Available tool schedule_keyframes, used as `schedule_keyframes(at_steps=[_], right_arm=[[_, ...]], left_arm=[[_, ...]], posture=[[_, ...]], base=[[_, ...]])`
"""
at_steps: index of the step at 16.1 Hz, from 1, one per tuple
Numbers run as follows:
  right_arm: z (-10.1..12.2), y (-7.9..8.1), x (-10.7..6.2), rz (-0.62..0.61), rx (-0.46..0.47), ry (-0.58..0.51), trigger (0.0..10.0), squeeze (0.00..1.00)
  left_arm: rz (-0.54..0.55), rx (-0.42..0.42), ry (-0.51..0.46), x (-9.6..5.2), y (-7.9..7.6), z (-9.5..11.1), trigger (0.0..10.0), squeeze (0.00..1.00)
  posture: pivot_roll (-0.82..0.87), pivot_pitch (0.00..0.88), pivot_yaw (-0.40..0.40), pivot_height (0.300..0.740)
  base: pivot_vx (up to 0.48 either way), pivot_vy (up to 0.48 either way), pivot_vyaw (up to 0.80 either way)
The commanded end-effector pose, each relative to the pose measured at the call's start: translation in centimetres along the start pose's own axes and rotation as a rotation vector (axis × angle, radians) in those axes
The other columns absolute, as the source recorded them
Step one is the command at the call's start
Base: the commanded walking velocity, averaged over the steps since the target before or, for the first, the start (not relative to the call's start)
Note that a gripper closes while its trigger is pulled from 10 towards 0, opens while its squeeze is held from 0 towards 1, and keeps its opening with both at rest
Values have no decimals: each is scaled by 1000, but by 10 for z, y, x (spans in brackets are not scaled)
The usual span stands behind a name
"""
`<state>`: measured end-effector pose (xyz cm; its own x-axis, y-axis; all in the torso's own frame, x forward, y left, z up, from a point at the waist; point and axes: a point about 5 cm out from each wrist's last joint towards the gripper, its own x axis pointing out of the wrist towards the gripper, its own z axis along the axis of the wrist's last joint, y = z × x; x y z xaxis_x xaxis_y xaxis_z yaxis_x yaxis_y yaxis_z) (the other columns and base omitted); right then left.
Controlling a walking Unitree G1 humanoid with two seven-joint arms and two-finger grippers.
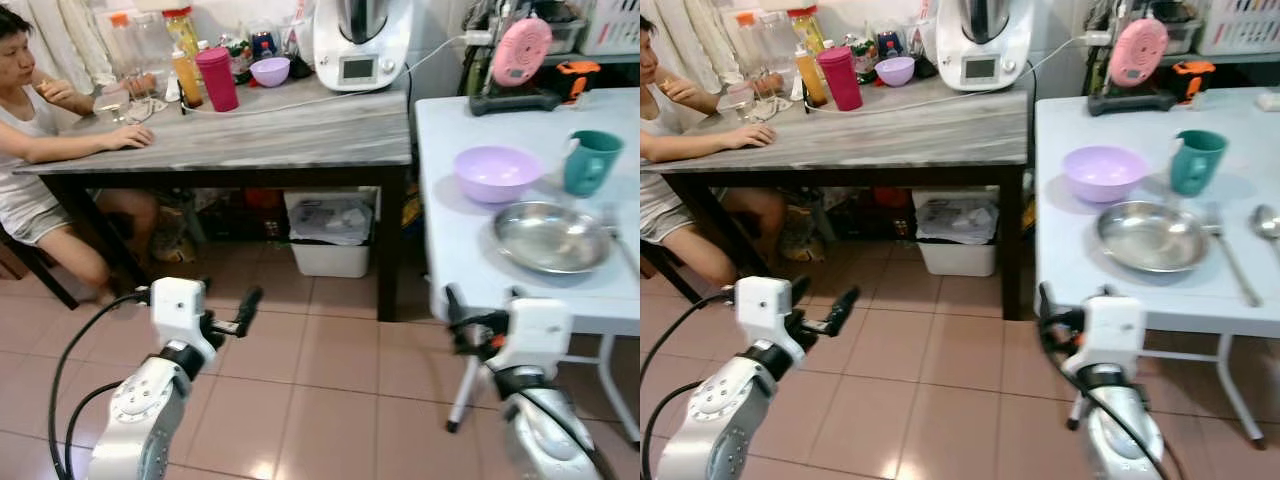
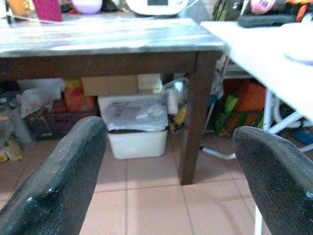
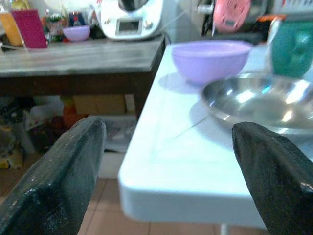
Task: Setting the table
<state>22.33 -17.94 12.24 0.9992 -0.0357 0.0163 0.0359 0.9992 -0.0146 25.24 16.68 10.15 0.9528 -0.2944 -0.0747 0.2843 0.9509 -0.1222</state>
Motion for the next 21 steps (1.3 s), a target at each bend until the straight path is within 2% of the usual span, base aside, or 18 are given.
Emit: schedule_keyframes(at_steps=[1,12,21], right_arm=[[6,8,0,19,15,-27,10000,0],[4,8,1,14,14,-11,10000,0],[-1,7,2,-9,56,23,10000,0]], left_arm=[[18,11,1,-2,7,3,10000,0],[13,4,24,-3,5,-2,10000,0],[9,5,25,-2,4,-3,10000,0]], posture=[[-223,0,115,740],[-228,0,116,740],[-231,0,115,740]], base=[[0,-311,0],[0,-323,0],[0,-360,0]])
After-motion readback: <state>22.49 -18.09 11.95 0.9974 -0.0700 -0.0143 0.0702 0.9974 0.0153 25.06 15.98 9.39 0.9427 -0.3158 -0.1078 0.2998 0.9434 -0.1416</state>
